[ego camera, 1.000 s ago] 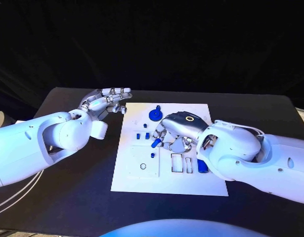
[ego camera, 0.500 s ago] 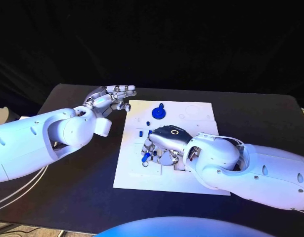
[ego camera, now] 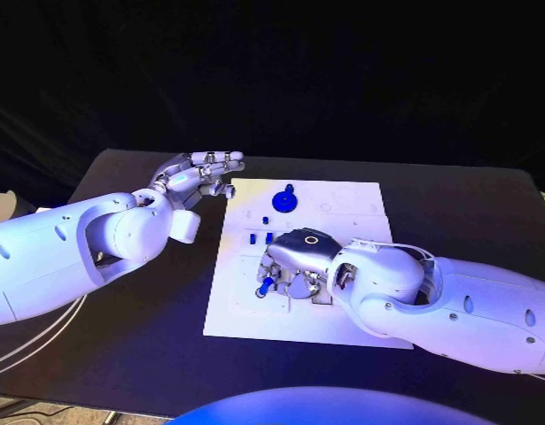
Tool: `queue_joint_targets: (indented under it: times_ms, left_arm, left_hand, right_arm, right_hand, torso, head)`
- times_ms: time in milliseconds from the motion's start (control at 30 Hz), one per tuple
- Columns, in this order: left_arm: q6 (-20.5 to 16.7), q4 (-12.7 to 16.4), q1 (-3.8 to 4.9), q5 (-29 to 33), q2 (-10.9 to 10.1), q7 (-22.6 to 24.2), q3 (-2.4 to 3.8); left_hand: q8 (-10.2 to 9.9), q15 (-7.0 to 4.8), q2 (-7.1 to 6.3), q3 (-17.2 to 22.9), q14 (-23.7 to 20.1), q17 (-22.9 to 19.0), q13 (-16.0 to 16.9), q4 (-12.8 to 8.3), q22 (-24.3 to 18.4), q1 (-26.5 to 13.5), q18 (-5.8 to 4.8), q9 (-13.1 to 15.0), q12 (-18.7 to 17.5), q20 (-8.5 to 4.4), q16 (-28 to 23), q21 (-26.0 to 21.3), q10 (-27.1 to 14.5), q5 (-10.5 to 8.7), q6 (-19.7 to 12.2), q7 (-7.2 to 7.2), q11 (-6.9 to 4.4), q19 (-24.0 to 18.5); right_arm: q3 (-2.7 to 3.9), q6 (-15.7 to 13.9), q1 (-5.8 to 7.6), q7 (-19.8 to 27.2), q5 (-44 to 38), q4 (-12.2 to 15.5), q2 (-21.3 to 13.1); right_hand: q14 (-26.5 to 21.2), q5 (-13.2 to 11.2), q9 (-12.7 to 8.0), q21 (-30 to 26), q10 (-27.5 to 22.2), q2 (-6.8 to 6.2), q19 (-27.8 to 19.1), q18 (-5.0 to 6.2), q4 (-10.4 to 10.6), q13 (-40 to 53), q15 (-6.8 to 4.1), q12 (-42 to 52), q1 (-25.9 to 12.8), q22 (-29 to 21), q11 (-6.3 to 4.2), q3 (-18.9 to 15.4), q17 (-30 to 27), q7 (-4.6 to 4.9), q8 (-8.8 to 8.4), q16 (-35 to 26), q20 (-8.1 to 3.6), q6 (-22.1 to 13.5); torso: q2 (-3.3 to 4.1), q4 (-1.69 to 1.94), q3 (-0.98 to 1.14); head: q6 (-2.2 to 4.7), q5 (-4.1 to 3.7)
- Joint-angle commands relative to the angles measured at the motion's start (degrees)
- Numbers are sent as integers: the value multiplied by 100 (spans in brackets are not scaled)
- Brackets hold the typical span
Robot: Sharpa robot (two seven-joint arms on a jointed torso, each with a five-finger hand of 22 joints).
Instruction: Assemble the parts on the task board
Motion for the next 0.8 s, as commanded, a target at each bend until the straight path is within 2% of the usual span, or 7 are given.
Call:
queue_joint_targets:
  times_ms: [33, 800]
  left_arm:
    - [108, 12, -1, 22, 7, 26, 3]
    - [126, 10, -1, 22, 2, 11, 3]
  left_hand:
    - [26, -1, 3, -37, -31, -6, 0, 12, -6, -34, 43, -8, 8, 5, -20, -18, -23, 17, -30, 3, 3, -23]
    - [31, 0, 10, -49, -41, -15, 0, 5, -11, -34, 43, -9, 16, 7, -19, -24, -31, 16, -36, 4, 4, -27]
  right_arm:
    - [-7, 295, -9, -103, -182, -20, 26]
    - [-74, 461, -19, -228, -369, -94, 240]
  right_hand:
    - [259, 11, 107, 15, -21, -4, -10, -33, -18, 9, -1, -40, 19, -4, 15, 5, -13, 30, 35, 25, 5, 24]
    - [257, 11, 110, 9, -18, -11, -16, -31, -15, 10, 4, -50, 0, -13, 17, -3, -18, 30, 30, 23, 8, 25]
  torso:
    - [4, 3, -1]
    - [-1, 4, -4]
  head:
    - [-9, -1]
    - [-34, 2]
